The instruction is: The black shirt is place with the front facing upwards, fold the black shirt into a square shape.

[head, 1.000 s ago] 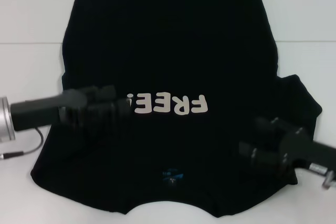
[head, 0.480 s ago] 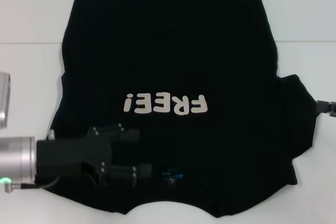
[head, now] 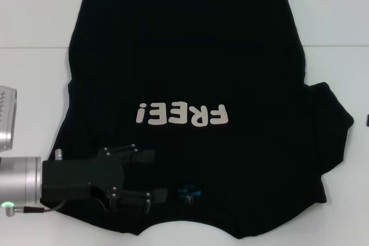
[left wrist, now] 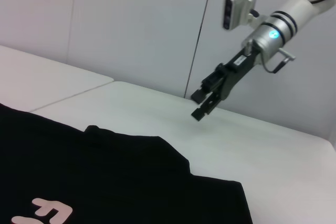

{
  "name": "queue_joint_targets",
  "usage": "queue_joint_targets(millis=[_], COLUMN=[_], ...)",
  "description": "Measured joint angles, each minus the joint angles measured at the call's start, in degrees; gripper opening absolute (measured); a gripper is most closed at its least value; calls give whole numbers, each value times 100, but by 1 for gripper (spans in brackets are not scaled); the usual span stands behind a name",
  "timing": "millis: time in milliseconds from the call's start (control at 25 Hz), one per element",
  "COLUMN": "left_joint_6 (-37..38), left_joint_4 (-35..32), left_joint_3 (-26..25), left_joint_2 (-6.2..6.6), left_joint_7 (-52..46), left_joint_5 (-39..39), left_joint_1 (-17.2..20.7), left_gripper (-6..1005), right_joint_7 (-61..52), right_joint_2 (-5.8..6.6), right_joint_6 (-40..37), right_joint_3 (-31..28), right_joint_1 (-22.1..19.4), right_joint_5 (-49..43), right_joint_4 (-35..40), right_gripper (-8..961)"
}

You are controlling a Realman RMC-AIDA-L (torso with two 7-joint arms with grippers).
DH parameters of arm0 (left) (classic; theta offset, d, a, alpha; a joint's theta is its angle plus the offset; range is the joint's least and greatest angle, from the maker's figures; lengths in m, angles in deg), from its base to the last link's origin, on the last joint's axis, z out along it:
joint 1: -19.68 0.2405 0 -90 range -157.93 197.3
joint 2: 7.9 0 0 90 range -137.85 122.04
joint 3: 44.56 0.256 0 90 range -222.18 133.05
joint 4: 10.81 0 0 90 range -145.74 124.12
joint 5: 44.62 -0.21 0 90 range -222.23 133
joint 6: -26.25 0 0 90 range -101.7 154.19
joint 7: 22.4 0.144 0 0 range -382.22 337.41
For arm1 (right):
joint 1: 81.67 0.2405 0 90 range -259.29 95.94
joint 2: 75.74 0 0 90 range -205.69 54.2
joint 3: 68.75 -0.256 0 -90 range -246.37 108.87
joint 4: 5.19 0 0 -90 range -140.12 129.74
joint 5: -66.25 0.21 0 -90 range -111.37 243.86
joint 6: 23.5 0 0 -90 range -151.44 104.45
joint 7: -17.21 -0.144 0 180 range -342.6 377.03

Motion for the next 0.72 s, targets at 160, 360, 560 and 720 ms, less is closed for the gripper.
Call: queue_joint_targets(millis=[160, 360, 560, 720], left_joint_6=[0, 33, 26, 20], left_joint_4=[20, 28, 34, 43], left_joint_3=[5, 8, 7, 7], left_joint_2=[17, 35, 36, 35], left_joint_7=[4, -6, -6, -5], left_joint_5=[-4, -7, -49, -68], left_joint_1=[7, 12, 27, 26], left_gripper=[919, 919, 919, 919], right_joint_7=[-43, -88, -103, -87], right_joint_2=[-28, -53, -181, -298], right_joint_6=[360, 866, 1081, 1196], right_joint_3=[78, 323, 423, 520], right_joint_1=[359, 615, 711, 791], right_joint_5=[-471, -684, -686, -688], right_joint_4=[-370, -850, -928, -939], right_gripper=[924, 922, 921, 920])
